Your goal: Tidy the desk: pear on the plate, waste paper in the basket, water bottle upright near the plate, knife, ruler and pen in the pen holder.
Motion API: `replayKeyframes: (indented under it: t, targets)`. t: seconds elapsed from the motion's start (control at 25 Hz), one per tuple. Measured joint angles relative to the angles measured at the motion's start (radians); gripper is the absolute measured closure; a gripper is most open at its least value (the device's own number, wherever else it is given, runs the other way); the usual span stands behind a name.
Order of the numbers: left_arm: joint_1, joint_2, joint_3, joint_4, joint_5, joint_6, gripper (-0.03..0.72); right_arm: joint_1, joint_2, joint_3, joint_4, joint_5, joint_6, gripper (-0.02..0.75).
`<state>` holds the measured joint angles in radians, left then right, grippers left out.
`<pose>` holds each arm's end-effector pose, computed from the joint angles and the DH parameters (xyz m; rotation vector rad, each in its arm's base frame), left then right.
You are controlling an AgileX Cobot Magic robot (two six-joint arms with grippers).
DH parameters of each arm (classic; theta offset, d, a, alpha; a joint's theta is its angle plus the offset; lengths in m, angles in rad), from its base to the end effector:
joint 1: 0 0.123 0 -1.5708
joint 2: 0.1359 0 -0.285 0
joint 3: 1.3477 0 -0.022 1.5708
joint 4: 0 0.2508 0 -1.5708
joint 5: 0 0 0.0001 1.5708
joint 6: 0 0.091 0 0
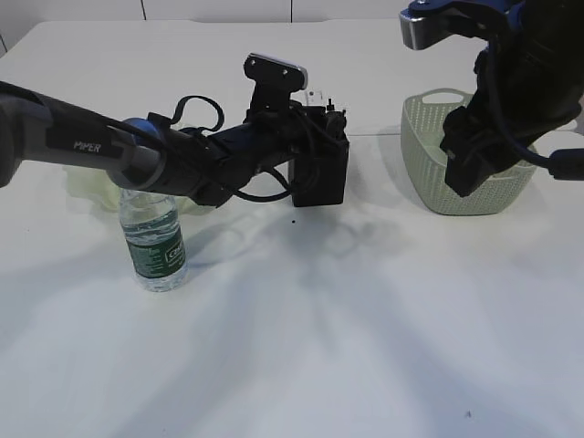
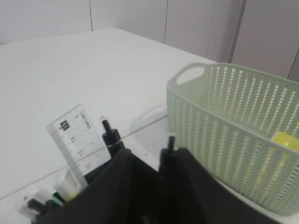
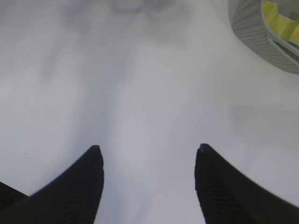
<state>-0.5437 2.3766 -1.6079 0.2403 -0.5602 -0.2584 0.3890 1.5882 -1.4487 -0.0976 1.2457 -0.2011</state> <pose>0.4464 -0.2832 0.1376 0.5134 1.6574 -0.5507 0.2989 0.1134 0.3263 -0.8568 2.7281 -0.1010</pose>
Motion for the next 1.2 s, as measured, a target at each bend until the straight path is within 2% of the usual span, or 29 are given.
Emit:
replayKeyframes:
  t: [0.12, 0.4, 0.44, 0.76, 1.04, 1.2]
  targets:
    - [0.000, 0.000, 0.000, 0.000, -0.006, 0.000, 0.436, 0.000, 0.000, 0.000, -0.001, 0.000, 0.000, 0.277]
    - [0.000, 0.000, 0.000, 0.000, -0.085, 0.000, 0.425, 0.000, 0.000, 0.000, -0.002, 0.000, 0.000, 0.277]
    - [0.000, -0.004, 0.000, 0.000, -0.098, 0.000, 0.404, 0.000, 0.000, 0.000, -0.002, 0.000, 0.000, 0.277]
    - [0.000, -0.070, 0.000, 0.000, -0.102, 0.000, 0.418, 0.000, 0.000, 0.000, -0.003, 0.000, 0.000, 0.277]
    - [0.000, -0.156, 0.000, 0.000, 0.016, 0.000, 0.419, 0.000, 0.000, 0.000, -0.003, 0.000, 0.000, 0.277]
    - [0.000, -0.243, 0.000, 0.000, 0.185, 0.000, 0.420, 0.000, 0.000, 0.000, -0.005, 0.000, 0.000, 0.277]
